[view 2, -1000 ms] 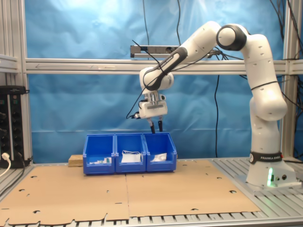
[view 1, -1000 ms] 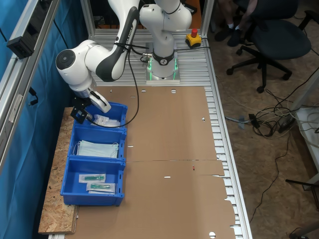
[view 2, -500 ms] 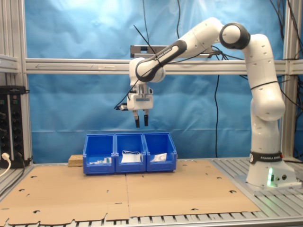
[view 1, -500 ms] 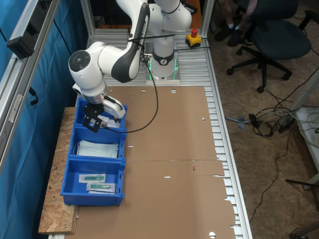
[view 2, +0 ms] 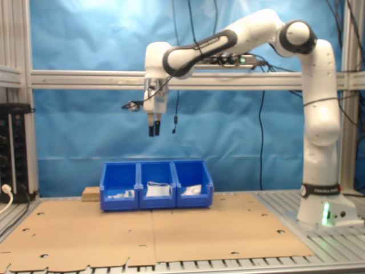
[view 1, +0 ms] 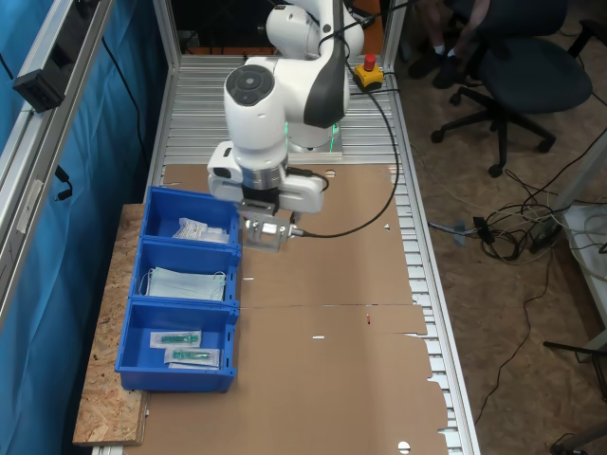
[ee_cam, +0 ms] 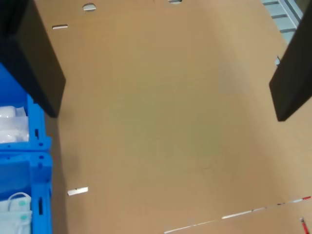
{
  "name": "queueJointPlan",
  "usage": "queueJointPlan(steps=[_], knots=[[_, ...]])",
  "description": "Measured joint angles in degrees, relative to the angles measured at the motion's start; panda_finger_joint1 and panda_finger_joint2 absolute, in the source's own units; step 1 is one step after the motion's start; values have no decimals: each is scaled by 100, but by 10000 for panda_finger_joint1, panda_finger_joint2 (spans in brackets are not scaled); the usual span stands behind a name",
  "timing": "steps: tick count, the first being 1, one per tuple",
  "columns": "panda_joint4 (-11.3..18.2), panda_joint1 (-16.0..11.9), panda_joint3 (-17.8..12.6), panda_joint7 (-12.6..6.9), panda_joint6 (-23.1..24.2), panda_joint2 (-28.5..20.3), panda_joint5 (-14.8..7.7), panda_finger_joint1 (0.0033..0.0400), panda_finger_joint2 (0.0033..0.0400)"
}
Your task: Pick and place sorting task of medical equipment.
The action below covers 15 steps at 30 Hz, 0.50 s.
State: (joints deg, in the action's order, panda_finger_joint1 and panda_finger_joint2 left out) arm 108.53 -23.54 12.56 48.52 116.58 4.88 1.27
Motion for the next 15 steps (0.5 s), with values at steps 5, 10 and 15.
queueJointPlan(steps=[5,10,15], knots=[[-26,-9,333,0,-66,-160,-107,400,400],[-38,-6,599,0,-238,-342,-184,400,400],[-40,-4,734,0,-447,-506,-243,400,400]])
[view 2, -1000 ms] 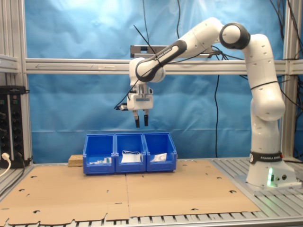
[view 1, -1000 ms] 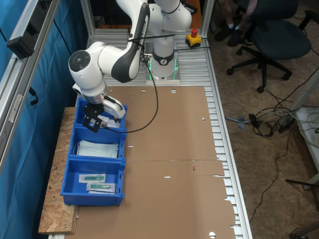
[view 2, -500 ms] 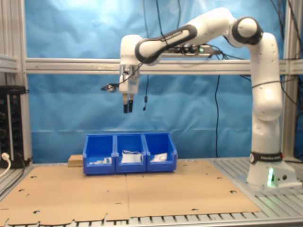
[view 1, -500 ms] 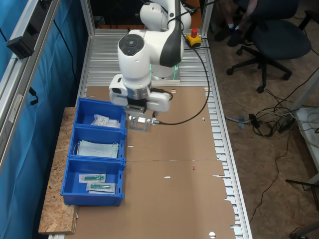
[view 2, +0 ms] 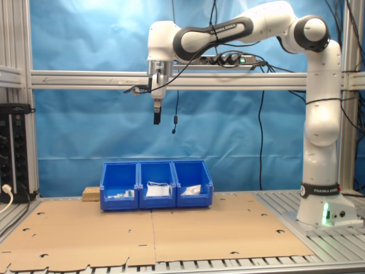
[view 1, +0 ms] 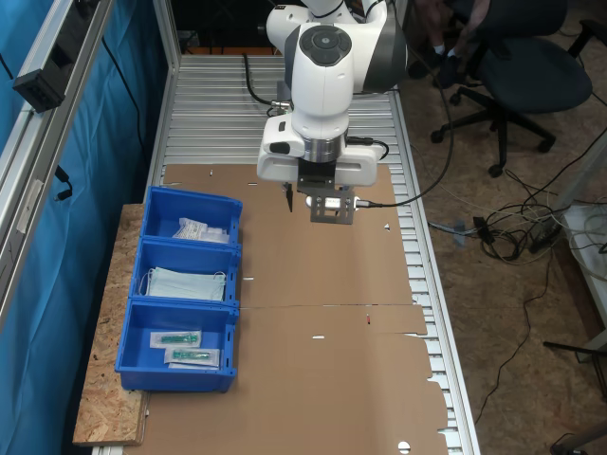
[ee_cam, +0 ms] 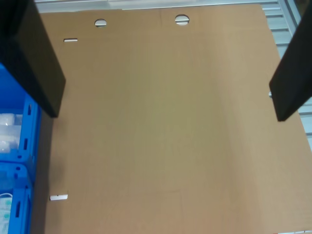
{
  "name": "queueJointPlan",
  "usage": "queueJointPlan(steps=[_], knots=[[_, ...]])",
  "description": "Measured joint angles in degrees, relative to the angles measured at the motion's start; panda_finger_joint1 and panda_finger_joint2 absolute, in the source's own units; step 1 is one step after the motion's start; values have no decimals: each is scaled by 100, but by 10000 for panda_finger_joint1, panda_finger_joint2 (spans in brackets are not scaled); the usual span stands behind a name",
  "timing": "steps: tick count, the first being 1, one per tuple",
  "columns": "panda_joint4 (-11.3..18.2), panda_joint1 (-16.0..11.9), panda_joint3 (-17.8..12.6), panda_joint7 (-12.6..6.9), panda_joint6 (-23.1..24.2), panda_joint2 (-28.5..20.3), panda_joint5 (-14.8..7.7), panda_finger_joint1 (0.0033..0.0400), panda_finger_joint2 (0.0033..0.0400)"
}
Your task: Pick and place sorting task of medical equipment.
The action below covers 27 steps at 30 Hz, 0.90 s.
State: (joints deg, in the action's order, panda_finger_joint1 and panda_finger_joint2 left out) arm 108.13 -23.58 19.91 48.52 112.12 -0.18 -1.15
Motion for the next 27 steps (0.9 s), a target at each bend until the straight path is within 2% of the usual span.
queueJointPlan(steps=[27], knots=[[0,-1,33,0,-357,-90,-87,400,400]])
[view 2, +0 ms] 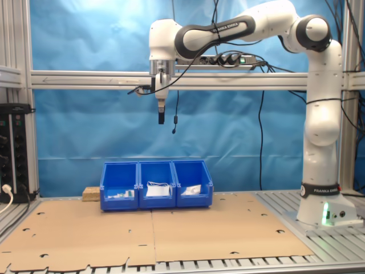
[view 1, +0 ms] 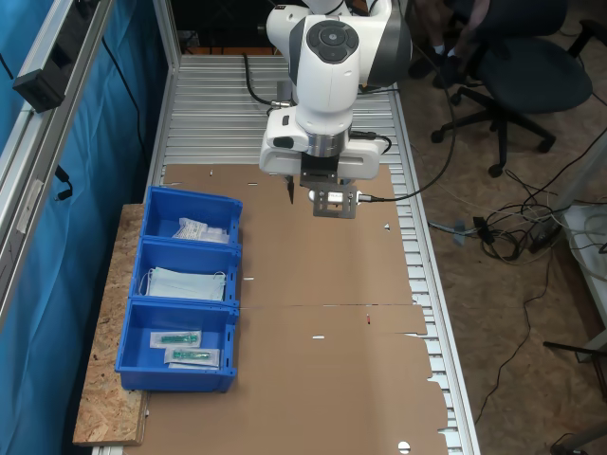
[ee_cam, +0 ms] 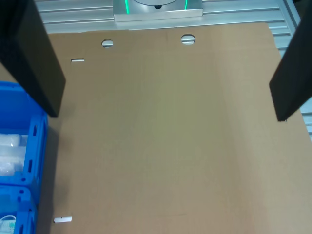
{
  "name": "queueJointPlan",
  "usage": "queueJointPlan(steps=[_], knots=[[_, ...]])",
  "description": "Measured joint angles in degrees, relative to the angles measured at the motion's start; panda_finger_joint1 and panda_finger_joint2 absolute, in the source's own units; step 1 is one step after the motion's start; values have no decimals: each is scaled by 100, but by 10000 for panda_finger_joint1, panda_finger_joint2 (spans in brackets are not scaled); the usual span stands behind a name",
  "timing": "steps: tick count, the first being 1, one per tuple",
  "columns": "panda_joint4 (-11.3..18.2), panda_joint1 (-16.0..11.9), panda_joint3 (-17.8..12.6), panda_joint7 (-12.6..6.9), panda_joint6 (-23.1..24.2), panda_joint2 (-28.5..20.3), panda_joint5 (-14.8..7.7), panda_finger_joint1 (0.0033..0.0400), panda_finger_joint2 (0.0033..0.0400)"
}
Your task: Pick and place sorting task of medical equipment.
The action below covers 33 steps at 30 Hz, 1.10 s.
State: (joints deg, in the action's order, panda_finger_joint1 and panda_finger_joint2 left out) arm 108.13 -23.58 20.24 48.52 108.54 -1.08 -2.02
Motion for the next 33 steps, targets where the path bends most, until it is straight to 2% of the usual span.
queueJointPlan(steps=[33], knots=[[-90,0,0,0,-86,0,-3,400,400]])
